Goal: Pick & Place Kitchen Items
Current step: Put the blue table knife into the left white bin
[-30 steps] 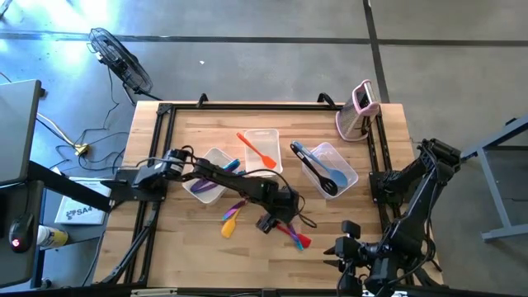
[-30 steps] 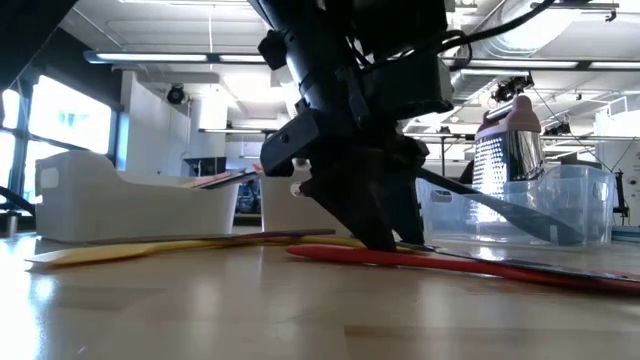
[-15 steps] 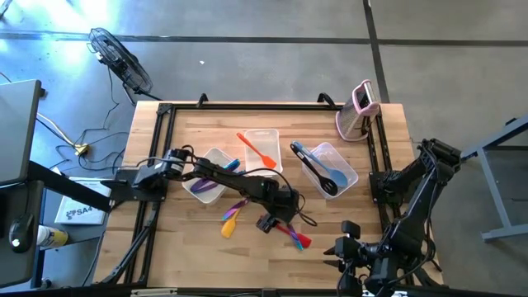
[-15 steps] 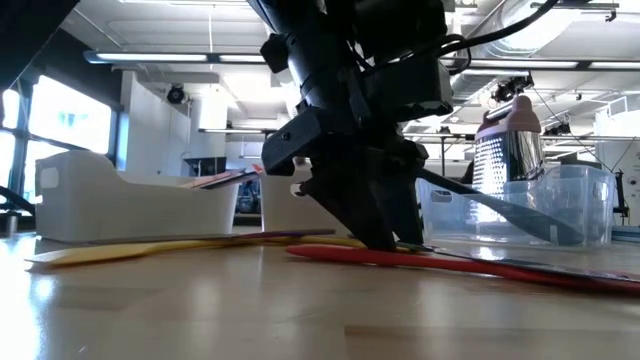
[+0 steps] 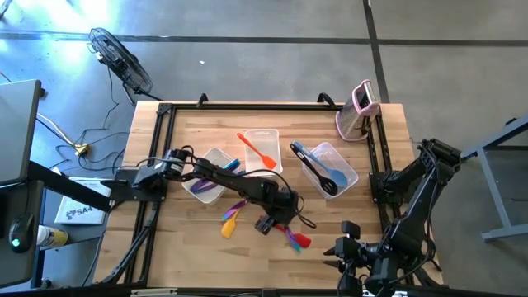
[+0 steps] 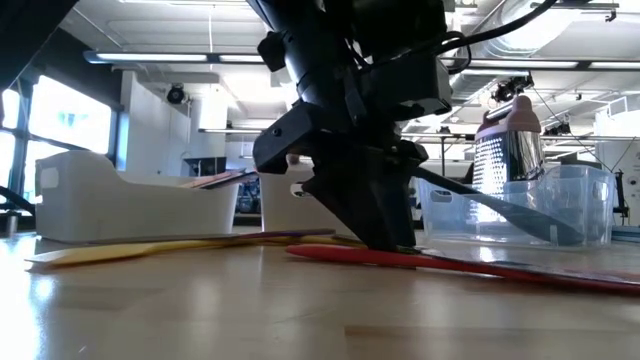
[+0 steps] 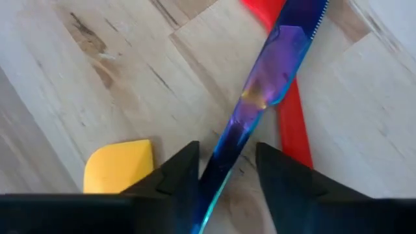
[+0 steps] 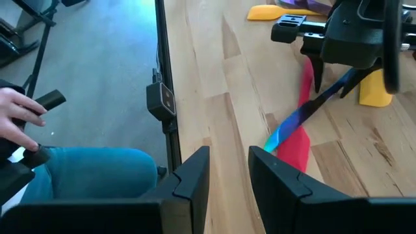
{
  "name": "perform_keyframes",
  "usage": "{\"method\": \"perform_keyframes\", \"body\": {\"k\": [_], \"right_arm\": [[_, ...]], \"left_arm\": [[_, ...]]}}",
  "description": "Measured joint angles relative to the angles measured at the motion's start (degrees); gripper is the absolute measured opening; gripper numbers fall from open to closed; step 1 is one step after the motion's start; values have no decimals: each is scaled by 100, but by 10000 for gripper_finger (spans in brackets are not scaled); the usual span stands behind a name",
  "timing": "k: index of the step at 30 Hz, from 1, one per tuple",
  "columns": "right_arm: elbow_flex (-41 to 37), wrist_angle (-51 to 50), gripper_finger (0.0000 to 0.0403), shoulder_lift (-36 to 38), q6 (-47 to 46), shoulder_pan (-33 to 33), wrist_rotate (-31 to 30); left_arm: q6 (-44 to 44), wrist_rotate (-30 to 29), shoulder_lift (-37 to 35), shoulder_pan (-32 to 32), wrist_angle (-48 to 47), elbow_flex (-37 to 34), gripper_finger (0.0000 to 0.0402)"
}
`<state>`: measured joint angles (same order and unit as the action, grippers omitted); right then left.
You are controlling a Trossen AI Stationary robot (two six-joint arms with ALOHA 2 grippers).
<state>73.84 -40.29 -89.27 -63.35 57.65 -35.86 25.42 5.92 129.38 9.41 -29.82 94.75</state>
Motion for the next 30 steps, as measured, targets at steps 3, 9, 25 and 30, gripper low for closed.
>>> {"method": "perform_keyframes", "body": {"k": [3, 9, 25, 30], "right_arm": [[0, 4, 100, 0, 0, 0, 0], [0, 13, 100, 0, 0, 0, 0], [0, 24, 100, 0, 2, 0, 0], [0, 26, 100, 0, 2, 0, 0]], "left_arm": [[26, 6, 1, 4, 0, -1, 102], [28, -20, 100, 2, 32, 4, 21], [41, 63, 232, -9, 258, 23, 1], [28, 65, 232, -9, 246, 23, 1]]}}
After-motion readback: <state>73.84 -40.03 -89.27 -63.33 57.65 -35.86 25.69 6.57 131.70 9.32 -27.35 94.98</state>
